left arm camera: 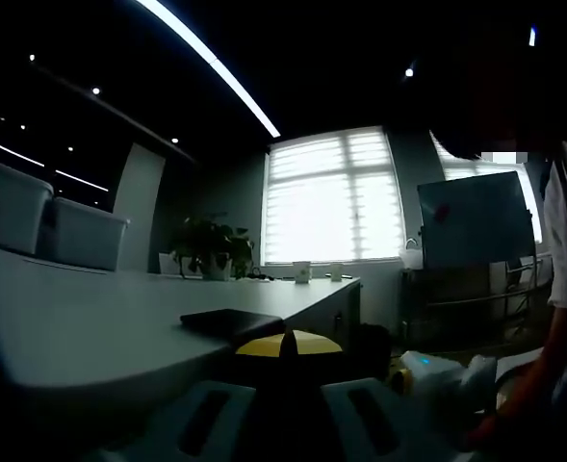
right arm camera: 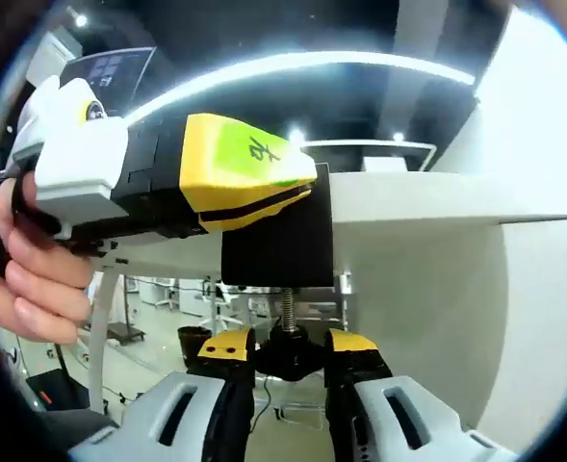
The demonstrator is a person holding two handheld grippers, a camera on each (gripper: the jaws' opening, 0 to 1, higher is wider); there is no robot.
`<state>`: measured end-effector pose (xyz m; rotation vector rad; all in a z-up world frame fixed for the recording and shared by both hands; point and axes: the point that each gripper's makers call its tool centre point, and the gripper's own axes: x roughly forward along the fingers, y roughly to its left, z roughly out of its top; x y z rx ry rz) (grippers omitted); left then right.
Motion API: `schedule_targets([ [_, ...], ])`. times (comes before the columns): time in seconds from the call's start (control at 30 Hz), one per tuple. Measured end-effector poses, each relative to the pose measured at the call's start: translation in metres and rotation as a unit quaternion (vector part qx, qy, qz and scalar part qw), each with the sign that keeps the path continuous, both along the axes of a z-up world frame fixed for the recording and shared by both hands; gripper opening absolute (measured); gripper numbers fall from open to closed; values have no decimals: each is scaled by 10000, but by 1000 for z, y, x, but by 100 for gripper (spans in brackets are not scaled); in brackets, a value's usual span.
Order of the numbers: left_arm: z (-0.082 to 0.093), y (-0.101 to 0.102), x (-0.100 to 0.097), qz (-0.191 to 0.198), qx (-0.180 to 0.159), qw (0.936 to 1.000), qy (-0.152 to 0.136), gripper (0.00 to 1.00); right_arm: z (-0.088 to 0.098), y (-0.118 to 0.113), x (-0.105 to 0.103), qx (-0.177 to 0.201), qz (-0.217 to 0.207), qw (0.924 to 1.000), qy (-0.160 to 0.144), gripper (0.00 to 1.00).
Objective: Clamp the fixed fixture on the desktop, loosen the retaining clip, secure it to the edge of the desk, and tighten the retaining clip.
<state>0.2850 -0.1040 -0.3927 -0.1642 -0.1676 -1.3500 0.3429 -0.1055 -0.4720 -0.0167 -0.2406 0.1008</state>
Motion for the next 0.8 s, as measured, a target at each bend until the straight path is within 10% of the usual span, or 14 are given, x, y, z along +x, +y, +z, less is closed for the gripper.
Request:
schedule_targets([
  [0.2, 0, 0, 0, -3, 17, 10000, -10, 1, 0, 11, -4, -225, 1435, 9894, -26, 26],
  [0.4, -1, -1, 0, 8, 33, 10000, -18, 1, 0, 16, -2, -450, 1866, 9814, 63, 26],
  [0.67, 0, -2, 0, -25, 50, 10000, -14, 1, -21, 12, -10, -770, 820, 9932, 305, 39],
  [0.8, 0, -2, 0, -34, 18, 10000, -50, 1, -14, -13, -27, 166, -466, 9988, -7, 50],
])
